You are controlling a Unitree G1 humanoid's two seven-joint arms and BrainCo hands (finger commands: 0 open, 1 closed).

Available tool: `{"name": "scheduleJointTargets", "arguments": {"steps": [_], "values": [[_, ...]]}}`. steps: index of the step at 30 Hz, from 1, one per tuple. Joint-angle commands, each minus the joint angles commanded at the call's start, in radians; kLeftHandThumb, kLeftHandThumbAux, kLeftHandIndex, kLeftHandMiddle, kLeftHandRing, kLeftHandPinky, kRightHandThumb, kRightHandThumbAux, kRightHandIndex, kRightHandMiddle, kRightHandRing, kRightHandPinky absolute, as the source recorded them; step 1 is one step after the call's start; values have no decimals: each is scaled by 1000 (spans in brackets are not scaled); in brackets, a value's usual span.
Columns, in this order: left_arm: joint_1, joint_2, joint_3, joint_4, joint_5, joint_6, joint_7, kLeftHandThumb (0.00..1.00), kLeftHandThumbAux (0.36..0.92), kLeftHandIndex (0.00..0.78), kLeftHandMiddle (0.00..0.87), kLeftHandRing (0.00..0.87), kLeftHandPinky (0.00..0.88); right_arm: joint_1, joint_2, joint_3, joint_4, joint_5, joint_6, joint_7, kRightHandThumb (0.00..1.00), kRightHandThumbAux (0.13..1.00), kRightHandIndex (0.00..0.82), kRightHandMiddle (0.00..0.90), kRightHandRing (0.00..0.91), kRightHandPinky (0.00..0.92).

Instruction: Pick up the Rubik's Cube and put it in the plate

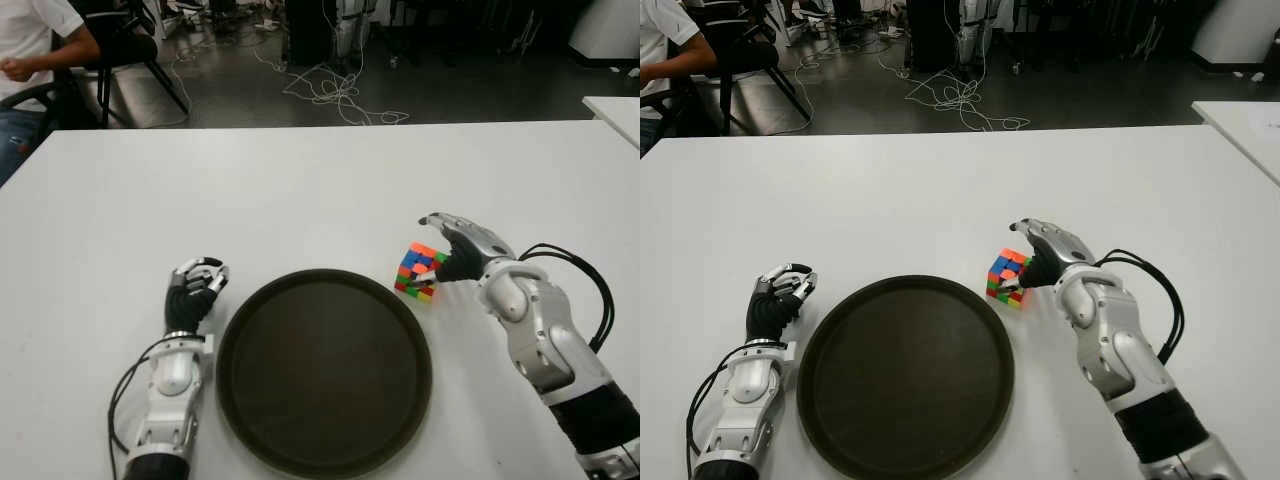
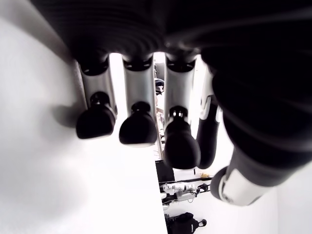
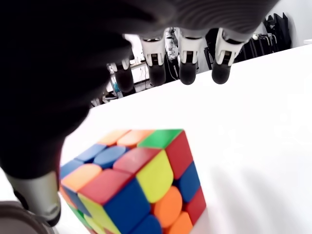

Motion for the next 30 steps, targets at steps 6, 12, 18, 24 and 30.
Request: {"name": "scheduleJointTargets", "arguments": {"steps": [6, 12, 18, 24, 30], "values": [[5, 5, -5, -11, 1, 9, -5, 705, 707, 443, 807, 817, 792, -8, -6, 14, 1, -17, 24, 28, 0, 653, 0, 0, 0, 4], [3, -4, 1, -6, -4, 5, 9, 705, 707, 443, 807, 817, 790, -6, -19, 32, 4, -35, 16, 35, 0, 636, 0, 1, 0, 1], [8, -8, -1, -17, -4, 11, 8, 707, 707, 443, 806, 814, 784, -8, -12, 39, -5, -38, 40, 60, 0, 652, 0, 8, 0, 9], [12, -4, -7, -26, 4, 20, 8, 707, 707, 444, 809, 817, 792, -5, -4, 37, -14, -27, 43, 56, 0, 676, 0, 1, 0, 17], [14, -4, -11, -31, 5, 18, 6, 707, 707, 444, 810, 819, 794, -6, -3, 39, -16, -18, 37, 70, 0, 691, 0, 5, 3, 35]]}}
